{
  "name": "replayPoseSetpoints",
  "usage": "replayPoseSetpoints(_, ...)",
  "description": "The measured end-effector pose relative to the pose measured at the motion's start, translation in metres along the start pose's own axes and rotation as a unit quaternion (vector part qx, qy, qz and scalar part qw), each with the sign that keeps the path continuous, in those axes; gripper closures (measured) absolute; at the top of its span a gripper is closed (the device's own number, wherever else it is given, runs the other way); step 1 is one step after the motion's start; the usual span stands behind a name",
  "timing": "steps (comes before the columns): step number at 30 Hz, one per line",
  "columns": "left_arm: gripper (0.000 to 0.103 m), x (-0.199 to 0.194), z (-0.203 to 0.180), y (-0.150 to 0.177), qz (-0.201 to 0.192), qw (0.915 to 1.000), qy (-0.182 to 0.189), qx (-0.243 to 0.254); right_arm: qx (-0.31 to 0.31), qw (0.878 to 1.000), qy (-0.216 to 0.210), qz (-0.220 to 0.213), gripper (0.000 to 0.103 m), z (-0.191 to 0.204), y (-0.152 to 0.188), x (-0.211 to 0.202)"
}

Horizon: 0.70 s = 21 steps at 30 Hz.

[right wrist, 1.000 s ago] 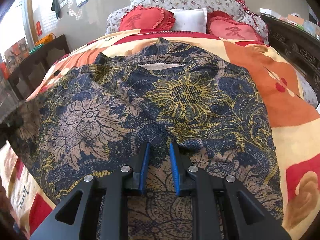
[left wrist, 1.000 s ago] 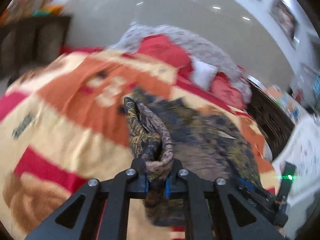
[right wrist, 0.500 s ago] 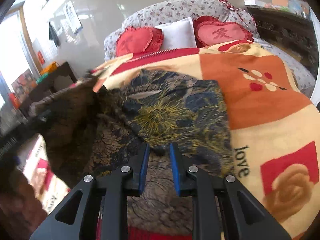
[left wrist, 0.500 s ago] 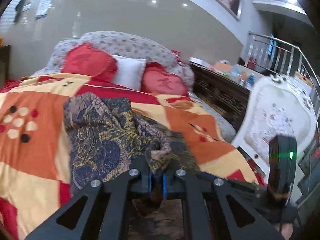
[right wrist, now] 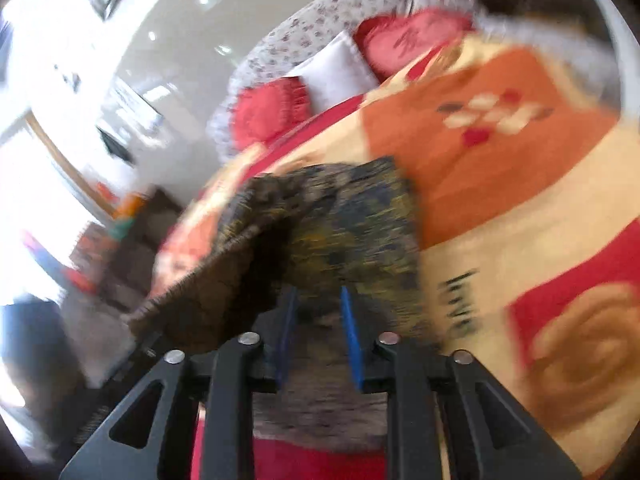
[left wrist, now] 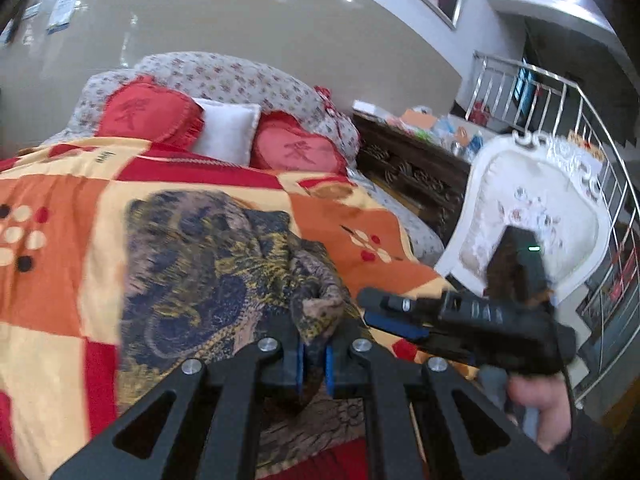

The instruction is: Fold small clothes

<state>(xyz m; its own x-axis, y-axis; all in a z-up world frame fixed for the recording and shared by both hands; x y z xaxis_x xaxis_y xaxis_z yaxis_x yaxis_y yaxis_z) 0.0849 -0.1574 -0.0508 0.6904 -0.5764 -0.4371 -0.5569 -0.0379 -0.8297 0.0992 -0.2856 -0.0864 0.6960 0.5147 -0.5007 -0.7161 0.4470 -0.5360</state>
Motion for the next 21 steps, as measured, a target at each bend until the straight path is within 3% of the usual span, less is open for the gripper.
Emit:
replayPoseSetpoints(4,0.096,-0.041,0.035,-0.011,-0.023,0.9990,-0.021,-0.033,0.040,0.995,-0.082,0.031,0.059,0.025,-0.019,0.036)
replayPoseSetpoints(8,0.096,-0.057,0.055,-0.017,-0.033,0.9974,-0.036,-0.053,0.121,0.974,-0.165,0.096,0.057,0.048,-0.034,0.104)
replayPoseSetpoints(12,0.096,-0.058,0.057,-0.014,-0.028,0.9975,-0.033,-0.056,0.187,0.958,-0.155,0.151,0.057,0.053,-0.027,0.163)
replayPoseSetpoints(15,0.096,-0.058,0.051,-0.012,-0.026,0.9982,-0.031,-0.045,0.223,0.945,-0.197,0.133,0.056,0.069,-0.040,0.171)
replayPoseSetpoints(18,0.096,-0.056,0.046,-0.008,-0.022,0.9986,-0.028,-0.038,0.209,0.949,-0.210,0.108,0.051,0.086,-0.060,0.169)
replayPoseSetpoints(21,0.096,-0.053,0.044,-0.004,-0.013,0.9990,-0.024,-0.034,0.152,0.966,-0.163,0.133,0.050,0.099,-0.068,0.181)
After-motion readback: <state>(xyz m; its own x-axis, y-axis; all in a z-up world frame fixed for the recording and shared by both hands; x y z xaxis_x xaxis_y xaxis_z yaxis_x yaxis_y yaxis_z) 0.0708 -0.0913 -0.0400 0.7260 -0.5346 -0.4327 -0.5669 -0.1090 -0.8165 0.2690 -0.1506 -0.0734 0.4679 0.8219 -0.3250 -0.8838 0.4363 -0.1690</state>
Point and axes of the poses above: each gripper's, at about its wrist camera, not at the fingertips, and x roughly the way its jaws point, z to its left, y to its underside, the point moved 10 cm from there along x, roughly the way its jaws point, and after that the axes turned 3 degrees about y, right-handed, at the moved point
